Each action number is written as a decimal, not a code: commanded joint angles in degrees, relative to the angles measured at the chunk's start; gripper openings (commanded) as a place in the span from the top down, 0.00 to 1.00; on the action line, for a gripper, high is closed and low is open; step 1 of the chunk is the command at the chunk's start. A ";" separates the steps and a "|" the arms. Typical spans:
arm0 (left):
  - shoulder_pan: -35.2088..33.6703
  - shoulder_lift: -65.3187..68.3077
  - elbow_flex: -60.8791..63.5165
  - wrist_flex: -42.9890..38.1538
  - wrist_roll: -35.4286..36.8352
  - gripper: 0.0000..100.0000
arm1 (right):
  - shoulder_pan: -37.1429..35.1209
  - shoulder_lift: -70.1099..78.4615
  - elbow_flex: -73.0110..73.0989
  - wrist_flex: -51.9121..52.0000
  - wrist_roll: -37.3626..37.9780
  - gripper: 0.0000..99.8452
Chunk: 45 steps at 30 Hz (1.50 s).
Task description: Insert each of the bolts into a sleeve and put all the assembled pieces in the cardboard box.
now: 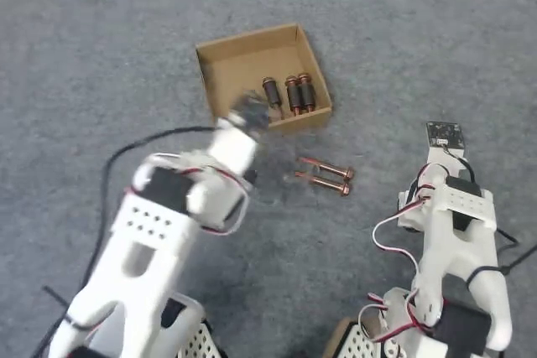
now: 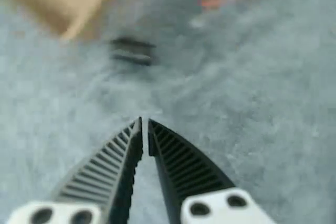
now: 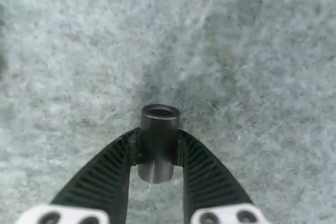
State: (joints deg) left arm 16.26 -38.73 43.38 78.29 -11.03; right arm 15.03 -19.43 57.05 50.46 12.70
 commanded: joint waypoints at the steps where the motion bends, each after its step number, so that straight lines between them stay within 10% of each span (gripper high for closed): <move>1: 6.59 1.76 -3.38 -7.47 -13.36 0.98 | 1.80 -3.12 -0.35 -0.92 -0.79 0.99; 11: 15.56 13.80 -3.82 -17.85 -25.05 0.98 | 14.81 -2.95 1.14 -4.62 -1.05 0.99; 28: 20.22 57.23 -37.32 -13.27 -33.32 0.97 | 14.99 -1.98 6.95 -12.97 -0.53 0.99; 45: 24.35 63.56 -40.92 -14.24 -33.23 0.88 | 14.90 -1.89 6.95 -12.97 -0.53 0.99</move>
State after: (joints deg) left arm 39.30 23.78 6.02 64.57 -43.91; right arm 29.36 -20.75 63.91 39.03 12.44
